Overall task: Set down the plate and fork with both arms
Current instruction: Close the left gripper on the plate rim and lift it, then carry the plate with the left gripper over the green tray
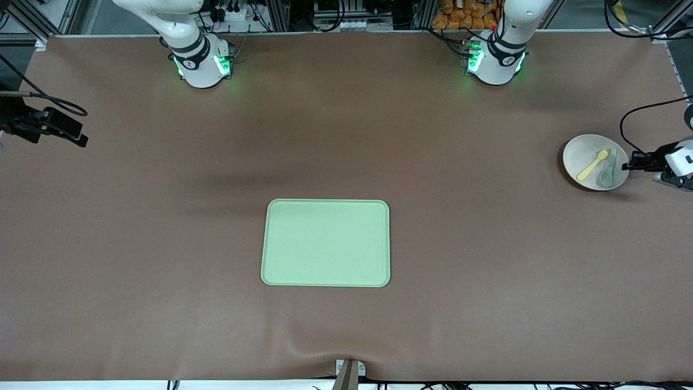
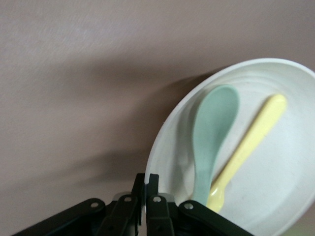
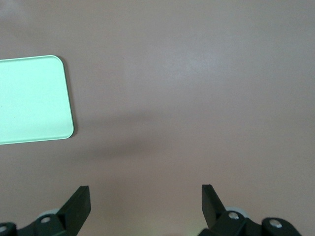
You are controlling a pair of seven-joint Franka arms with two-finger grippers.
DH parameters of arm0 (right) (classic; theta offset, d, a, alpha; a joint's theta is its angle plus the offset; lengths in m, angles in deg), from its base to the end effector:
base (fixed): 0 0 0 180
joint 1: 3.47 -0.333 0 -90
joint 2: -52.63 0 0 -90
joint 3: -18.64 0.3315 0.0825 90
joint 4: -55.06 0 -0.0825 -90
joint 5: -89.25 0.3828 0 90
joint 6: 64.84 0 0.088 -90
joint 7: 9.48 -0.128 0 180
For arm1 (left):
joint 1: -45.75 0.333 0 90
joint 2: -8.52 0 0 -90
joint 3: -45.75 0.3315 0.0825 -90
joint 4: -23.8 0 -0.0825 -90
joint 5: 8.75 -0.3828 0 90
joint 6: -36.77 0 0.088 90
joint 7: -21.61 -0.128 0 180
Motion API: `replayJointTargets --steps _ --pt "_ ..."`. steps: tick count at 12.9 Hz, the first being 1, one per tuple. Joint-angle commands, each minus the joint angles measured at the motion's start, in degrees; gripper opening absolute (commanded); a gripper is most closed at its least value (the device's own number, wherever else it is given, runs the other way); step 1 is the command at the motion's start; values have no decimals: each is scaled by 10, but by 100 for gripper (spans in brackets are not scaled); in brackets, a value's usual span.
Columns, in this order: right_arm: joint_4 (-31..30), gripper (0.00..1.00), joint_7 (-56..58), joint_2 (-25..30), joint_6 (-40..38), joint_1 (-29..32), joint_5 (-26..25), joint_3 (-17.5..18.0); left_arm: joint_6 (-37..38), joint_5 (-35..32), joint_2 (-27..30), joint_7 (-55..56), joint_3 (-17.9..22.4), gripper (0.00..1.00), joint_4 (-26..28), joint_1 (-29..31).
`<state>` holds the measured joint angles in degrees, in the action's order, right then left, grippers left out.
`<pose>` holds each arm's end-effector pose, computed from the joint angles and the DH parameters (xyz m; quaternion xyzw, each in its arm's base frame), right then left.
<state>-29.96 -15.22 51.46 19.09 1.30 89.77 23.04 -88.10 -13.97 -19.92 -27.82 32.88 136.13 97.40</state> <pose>0.5486 -0.0028 0.6392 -0.9984 0.0529 0.0199 0.0044 0.4541 0.3730 0.2002 0.9843 -0.1166 -0.0795 0.1060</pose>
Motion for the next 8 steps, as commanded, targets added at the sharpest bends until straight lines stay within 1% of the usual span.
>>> replayJointTargets --steps 1,2,5,6,8 --pt "0 100 4 3 -4 9 2 5 76 51 12 11 -19 0 -37 3" --pt "0 100 4 3 -4 9 2 5 99 64 12 24 -23 0 -49 2" --pt "0 100 4 4 -5 9 2 5 105 68 5 128 -83 0 -71 -5" --pt "0 100 4 4 -5 9 2 5 105 68 -1 175 -94 0 -87 -26" --pt "0 100 4 3 -5 9 2 5 109 67 -9 253 -94 0 -120 -90"
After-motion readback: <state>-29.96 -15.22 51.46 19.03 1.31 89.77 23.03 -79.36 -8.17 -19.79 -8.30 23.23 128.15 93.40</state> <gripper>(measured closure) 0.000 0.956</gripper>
